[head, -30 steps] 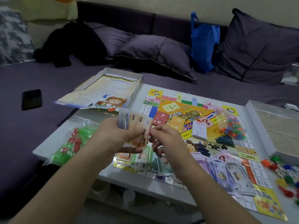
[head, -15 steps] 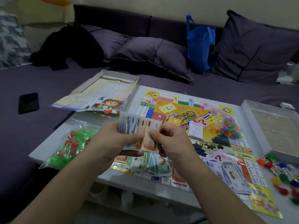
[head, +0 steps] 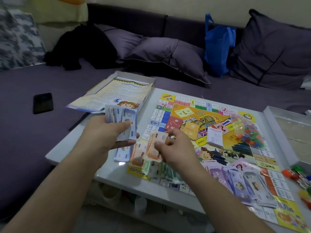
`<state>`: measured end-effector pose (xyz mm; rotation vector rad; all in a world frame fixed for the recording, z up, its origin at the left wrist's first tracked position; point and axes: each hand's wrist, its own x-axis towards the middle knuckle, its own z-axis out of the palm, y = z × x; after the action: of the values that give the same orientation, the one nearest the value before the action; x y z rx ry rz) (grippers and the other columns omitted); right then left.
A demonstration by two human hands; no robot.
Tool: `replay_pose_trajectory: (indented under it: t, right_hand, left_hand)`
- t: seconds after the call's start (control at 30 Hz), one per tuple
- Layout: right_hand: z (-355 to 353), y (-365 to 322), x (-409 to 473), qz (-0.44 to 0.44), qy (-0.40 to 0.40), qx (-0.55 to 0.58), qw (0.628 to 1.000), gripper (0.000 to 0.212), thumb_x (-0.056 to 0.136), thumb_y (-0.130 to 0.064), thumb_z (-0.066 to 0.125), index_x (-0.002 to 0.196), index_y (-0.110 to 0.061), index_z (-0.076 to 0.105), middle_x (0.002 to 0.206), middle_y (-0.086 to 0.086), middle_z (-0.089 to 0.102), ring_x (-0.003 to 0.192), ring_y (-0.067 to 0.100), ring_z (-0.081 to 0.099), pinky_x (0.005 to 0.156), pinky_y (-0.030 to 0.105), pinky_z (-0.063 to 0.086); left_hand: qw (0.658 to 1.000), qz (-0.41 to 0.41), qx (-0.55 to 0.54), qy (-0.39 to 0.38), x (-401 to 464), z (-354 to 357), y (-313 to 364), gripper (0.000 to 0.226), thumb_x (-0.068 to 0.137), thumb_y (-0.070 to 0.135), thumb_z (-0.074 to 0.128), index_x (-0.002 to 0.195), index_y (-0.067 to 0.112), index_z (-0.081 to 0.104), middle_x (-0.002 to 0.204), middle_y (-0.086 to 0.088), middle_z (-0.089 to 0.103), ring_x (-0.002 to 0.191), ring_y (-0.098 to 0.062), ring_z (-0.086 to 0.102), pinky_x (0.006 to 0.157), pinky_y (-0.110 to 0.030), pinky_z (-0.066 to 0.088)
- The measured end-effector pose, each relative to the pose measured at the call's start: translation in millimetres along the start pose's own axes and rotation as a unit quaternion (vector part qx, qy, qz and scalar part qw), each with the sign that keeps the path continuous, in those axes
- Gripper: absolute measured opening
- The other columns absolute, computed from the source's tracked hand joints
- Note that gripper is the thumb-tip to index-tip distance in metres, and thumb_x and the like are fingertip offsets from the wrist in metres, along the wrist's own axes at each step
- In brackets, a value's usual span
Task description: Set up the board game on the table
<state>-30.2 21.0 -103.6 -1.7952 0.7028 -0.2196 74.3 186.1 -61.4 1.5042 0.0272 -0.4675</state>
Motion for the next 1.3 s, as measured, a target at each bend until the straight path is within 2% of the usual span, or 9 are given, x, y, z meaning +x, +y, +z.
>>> replay_pose_trajectory:
  t: [0.13,0.27,0.4,0.47,0.53,0.63,0.83,1.07,1.3]
  right_hand:
    - [28.4,-1.6,11.2,-0.029,-0.023,-0.128,0.991,0.041,0.096,-0.021,0.074,0.127,-0.03,0.048,0.108,0.002,0.069,0.081,0.013,0.073,0.063,0.032,0.063]
    - [51.8,2.9,17.2,-0.069,-0.014,-0.264,0.962,0.045,0.094,-0.028,0.076,0.131,-0.028,0.051,0.118,0.003,0.064,0.1,0.021,0.067,0.084,0.043,0.06]
    - [49.9,5.5,6.2,-0.156,0.024,-0.423,0.892,0.053,0.097,-0.034,0.07,0.142,-0.022,0.045,0.134,-0.001,0.046,0.122,0.017,0.044,0.1,0.031,0.047]
    - [36.5,-2.0,4.3,-0.157,0.047,-0.346,0.924,0.037,0.099,-0.023,0.064,0.134,-0.02,0.053,0.131,-0.002,0.048,0.117,0.013,0.045,0.091,0.022,0.042]
    - [16.2,-13.4,6.0,-0.116,0.048,-0.115,0.985,0.014,0.1,-0.013,0.058,0.112,-0.014,0.066,0.114,0.0,0.062,0.1,0.013,0.057,0.076,0.023,0.042]
    - [-11.9,-22.5,2.1,-0.05,-0.066,0.186,0.979,0.023,0.104,-0.022,0.059,0.094,-0.002,0.067,0.085,0.012,0.063,0.067,0.019,0.057,0.059,0.031,0.043]
    - [-29.1,-17.3,-12.4,-0.099,-0.025,0.11,0.989,0.009,0.098,-0.011,0.072,0.105,-0.015,0.077,0.071,-0.002,0.07,0.052,0.005,0.058,0.049,0.022,0.044]
    - [-49.0,-13.3,-13.9,-0.091,-0.017,0.095,0.991,0.011,0.099,-0.016,0.071,0.106,-0.02,0.078,0.076,0.001,0.073,0.054,0.01,0.059,0.048,0.027,0.044]
    - [-53.1,-13.4,-11.3,-0.072,-0.021,0.118,0.99,0.014,0.098,-0.009,0.071,0.108,-0.014,0.079,0.081,0.0,0.078,0.06,0.003,0.068,0.048,0.013,0.047]
  left_hand:
    - [1.0,0.012,-0.002,-0.012,0.7,0.3,1.8,0.021,0.092,0.004,0.075,0.113,0.003,0.069,0.102,-0.023,0.076,0.081,-0.038,0.079,0.066,-0.043,0.066]
    - [0.999,0.025,0.005,-0.029,-0.4,3.5,0.8,0.016,0.092,0.004,0.076,0.107,0.002,0.071,0.102,-0.025,0.076,0.083,-0.041,0.078,0.067,-0.045,0.066]
    - [0.998,0.013,0.028,-0.063,-3.4,6.1,-2.6,0.017,0.088,0.008,0.081,0.103,0.007,0.073,0.102,-0.019,0.076,0.088,-0.037,0.078,0.066,-0.043,0.065]
    - [0.996,0.004,0.03,-0.085,-3.8,6.7,-5.0,0.021,0.084,0.009,0.084,0.103,0.005,0.075,0.1,-0.019,0.078,0.087,-0.035,0.078,0.066,-0.042,0.065]
    - [0.994,-0.004,0.024,-0.104,-5.4,8.0,-6.6,0.025,0.082,0.008,0.086,0.104,0.003,0.075,0.098,-0.02,0.078,0.086,-0.034,0.079,0.066,-0.043,0.065]
    - [0.989,-0.003,0.03,-0.144,-11.7,14.2,-8.8,0.025,0.081,0.004,0.085,0.103,0.0,0.075,0.093,-0.02,0.079,0.082,-0.033,0.079,0.066,-0.042,0.065]
    - [0.967,0.003,0.021,-0.253,-27.6,32.4,-12.6,0.02,0.097,0.006,0.067,0.117,0.002,0.073,0.106,-0.021,0.078,0.098,-0.036,0.077,0.085,-0.049,0.064]
    - [0.977,0.029,0.033,-0.209,-35.2,43.3,-14.7,0.017,0.093,0.004,0.07,0.11,0.005,0.075,0.098,-0.017,0.08,0.09,-0.034,0.079,0.073,-0.049,0.066]
    - [0.981,0.014,0.027,-0.191,-32.4,46.2,-17.9,0.016,0.098,0.009,0.067,0.108,0.001,0.075,0.097,-0.021,0.079,0.087,-0.036,0.078,0.074,-0.05,0.066]
